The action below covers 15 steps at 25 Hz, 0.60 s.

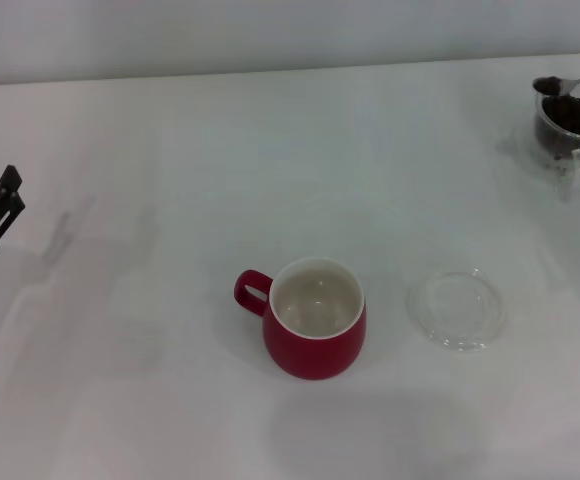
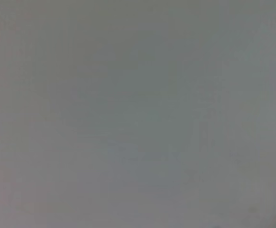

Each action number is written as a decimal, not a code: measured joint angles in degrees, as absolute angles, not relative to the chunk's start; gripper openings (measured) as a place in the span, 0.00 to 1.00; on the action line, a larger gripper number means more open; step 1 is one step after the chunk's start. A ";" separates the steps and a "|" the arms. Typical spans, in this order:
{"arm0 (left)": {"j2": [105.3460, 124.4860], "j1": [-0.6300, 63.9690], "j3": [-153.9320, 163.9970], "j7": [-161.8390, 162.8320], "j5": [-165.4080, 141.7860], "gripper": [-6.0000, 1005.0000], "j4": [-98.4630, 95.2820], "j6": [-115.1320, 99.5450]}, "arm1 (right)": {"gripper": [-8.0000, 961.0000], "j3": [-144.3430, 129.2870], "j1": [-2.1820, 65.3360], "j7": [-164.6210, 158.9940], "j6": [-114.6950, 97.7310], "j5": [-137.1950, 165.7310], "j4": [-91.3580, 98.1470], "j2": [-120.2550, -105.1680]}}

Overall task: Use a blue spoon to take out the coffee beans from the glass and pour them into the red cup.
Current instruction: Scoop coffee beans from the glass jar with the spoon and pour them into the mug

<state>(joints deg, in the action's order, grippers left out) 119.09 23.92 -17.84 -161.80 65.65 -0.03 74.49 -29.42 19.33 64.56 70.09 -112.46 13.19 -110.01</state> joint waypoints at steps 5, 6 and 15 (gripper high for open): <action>119.15 23.91 -17.84 -161.81 65.65 0.86 0.03 74.34 | 0.16 -31.53 18.33 63.51 72.87 -112.45 13.19 -110.17; 119.16 23.91 -17.84 -161.81 65.65 0.86 0.05 74.34 | 0.16 -32.00 18.14 63.39 73.30 -112.46 13.20 -110.23; 119.18 23.98 -17.84 -161.81 65.65 0.86 0.09 74.34 | 0.16 -37.67 17.18 63.17 74.60 -112.04 13.26 -110.82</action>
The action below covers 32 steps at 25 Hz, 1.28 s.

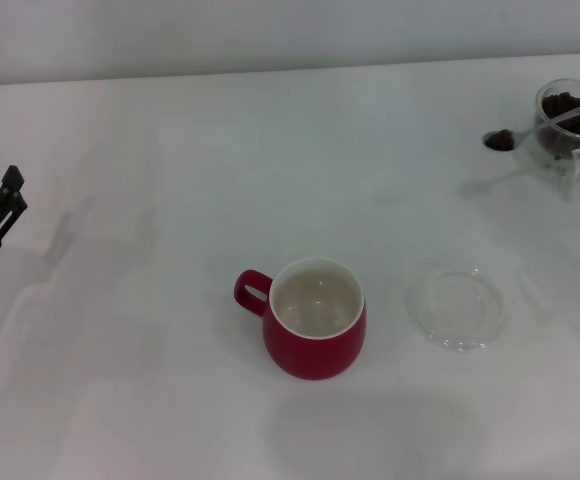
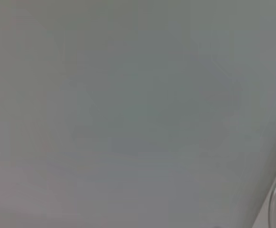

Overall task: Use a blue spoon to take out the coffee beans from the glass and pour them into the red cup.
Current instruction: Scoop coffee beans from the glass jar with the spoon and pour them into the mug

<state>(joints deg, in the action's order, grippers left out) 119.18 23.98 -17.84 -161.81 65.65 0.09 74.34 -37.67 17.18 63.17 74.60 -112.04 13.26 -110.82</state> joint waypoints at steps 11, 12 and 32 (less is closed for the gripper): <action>119.32 24.00 -17.84 -161.81 65.73 0.86 0.12 73.00 | 0.16 -38.22 17.77 62.55 78.70 -105.88 13.71 -112.14; 119.32 24.00 -17.84 -161.81 65.73 0.86 0.12 73.00 | 0.16 -38.48 17.83 62.55 78.71 -105.63 13.76 -112.28; 119.34 25.58 -17.84 -161.81 66.45 0.86 0.58 70.54 | 0.16 -48.99 21.01 64.82 83.04 -103.47 14.62 -113.59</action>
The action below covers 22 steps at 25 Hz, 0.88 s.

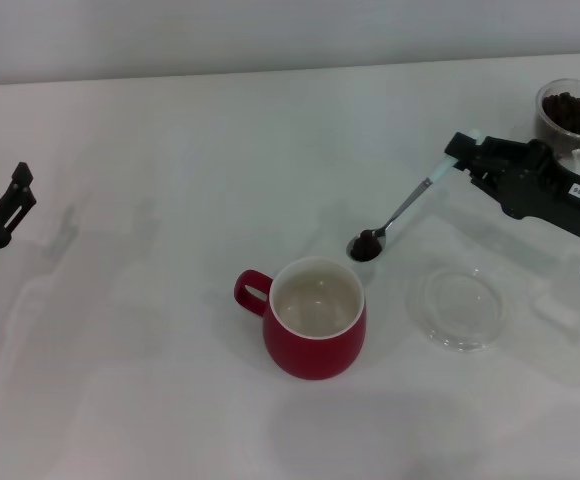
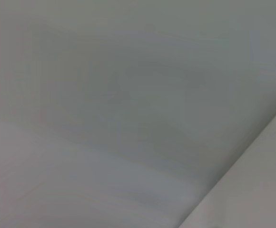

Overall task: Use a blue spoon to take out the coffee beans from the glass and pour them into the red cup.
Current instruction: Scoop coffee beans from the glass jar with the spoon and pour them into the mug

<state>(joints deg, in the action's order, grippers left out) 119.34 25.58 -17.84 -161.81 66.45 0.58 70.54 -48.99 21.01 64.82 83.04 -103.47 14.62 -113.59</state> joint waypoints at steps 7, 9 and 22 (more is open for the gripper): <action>119.36 25.57 -17.84 -161.81 66.54 0.86 0.79 70.42 | 0.16 -49.69 21.44 65.80 83.50 -101.66 17.75 -114.46; 119.36 25.46 -17.84 -161.80 66.54 0.86 0.79 70.32 | 0.16 -49.71 21.75 66.18 83.43 -101.48 17.77 -114.48; 119.36 25.12 -17.84 -161.80 67.04 0.86 0.80 69.93 | 0.16 -49.84 23.52 72.59 83.77 -100.50 17.75 -114.52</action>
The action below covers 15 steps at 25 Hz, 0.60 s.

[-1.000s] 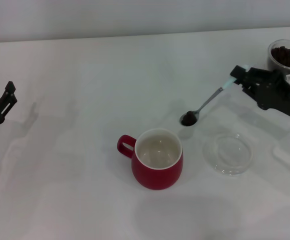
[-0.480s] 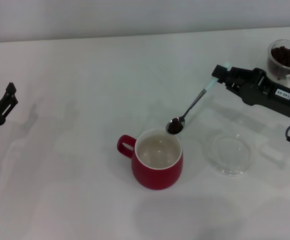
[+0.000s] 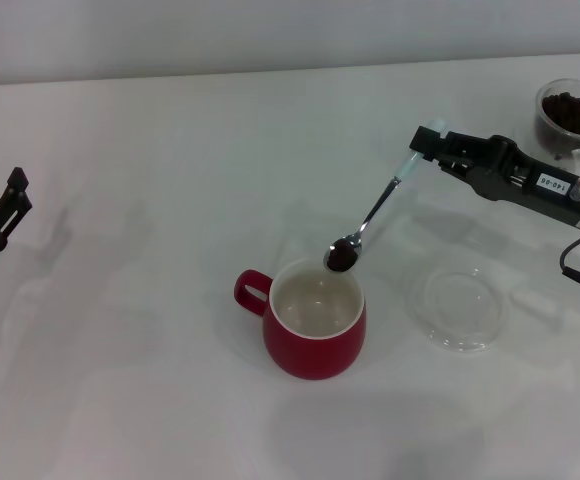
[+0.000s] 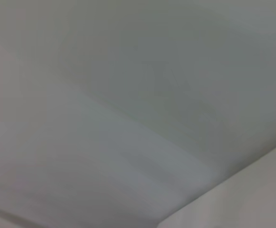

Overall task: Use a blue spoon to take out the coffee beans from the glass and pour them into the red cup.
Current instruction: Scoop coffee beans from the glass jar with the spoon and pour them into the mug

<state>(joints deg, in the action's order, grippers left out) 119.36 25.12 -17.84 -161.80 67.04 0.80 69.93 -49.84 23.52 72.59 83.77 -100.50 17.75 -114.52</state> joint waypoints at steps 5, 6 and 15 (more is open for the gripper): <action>119.36 25.15 -17.84 -161.81 67.06 0.86 0.79 69.69 | 0.16 -49.83 23.76 74.91 84.32 -100.51 17.77 -114.49; 119.36 25.20 -17.84 -161.81 67.06 0.86 0.79 69.55 | 0.16 -49.83 23.79 75.27 84.40 -100.51 17.78 -114.47; 119.36 25.57 -17.84 -161.81 67.15 0.86 0.88 69.09 | 0.16 -50.43 24.03 78.48 85.52 -100.52 19.16 -114.49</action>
